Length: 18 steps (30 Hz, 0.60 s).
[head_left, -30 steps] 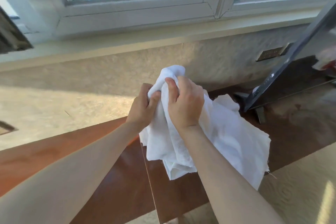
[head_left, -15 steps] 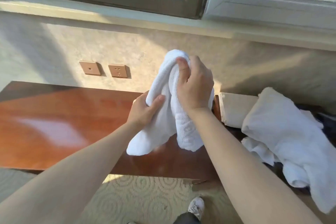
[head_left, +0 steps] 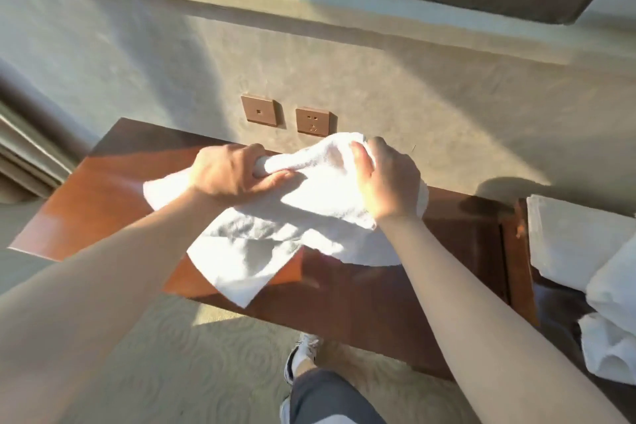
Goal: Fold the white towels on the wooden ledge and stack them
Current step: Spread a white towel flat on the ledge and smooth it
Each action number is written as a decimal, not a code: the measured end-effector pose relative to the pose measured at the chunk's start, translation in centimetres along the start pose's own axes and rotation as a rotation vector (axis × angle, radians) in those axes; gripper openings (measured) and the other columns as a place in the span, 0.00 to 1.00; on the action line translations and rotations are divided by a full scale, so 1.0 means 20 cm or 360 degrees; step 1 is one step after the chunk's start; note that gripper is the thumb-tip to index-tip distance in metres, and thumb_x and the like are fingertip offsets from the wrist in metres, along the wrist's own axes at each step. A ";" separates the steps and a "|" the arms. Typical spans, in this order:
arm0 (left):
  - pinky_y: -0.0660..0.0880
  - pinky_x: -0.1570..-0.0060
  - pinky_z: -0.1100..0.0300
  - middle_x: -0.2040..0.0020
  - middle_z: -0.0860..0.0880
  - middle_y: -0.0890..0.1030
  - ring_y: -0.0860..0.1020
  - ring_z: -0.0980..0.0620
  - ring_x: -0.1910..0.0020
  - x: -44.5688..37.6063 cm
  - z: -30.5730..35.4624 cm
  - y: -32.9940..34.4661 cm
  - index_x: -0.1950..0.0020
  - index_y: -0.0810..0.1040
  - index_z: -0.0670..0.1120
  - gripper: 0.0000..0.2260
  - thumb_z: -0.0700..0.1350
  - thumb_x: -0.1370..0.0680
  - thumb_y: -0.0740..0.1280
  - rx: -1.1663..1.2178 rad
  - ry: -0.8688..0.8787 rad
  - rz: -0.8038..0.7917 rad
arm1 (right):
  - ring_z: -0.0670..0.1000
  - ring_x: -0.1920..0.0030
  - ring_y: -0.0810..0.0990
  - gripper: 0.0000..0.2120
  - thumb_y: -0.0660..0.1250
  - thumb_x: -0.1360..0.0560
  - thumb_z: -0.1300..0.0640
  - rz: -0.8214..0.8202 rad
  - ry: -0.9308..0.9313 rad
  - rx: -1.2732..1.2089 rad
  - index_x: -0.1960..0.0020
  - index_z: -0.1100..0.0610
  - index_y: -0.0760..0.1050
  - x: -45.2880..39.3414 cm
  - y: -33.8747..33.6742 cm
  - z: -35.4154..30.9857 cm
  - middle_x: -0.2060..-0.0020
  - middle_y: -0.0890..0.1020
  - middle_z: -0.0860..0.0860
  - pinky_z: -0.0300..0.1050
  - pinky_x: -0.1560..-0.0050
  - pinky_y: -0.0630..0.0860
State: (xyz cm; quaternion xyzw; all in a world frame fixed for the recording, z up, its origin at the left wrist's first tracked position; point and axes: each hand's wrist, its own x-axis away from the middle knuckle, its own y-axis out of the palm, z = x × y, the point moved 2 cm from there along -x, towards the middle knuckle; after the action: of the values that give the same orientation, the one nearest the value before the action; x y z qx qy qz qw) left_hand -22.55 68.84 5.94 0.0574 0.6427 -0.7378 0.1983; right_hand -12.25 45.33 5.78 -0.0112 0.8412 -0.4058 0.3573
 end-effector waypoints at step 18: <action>0.65 0.36 0.51 0.35 0.53 0.78 0.70 0.49 0.33 0.23 -0.28 0.97 0.36 0.79 0.53 0.30 0.68 0.23 0.48 0.0140 -0.0187 -0.1151 | 0.58 0.27 0.68 0.26 0.52 0.18 0.40 -0.1537 0.0488 0.0517 0.24 0.51 0.61 0.51 0.89 0.50 0.31 0.75 0.56 0.58 0.24 0.57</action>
State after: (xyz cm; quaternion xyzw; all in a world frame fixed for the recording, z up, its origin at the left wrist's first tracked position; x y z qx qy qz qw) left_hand -20.66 71.51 -14.47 -0.2076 0.5767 -0.7891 -0.0414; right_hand -8.97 47.31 -16.66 -0.2822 0.7093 -0.6460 -0.0002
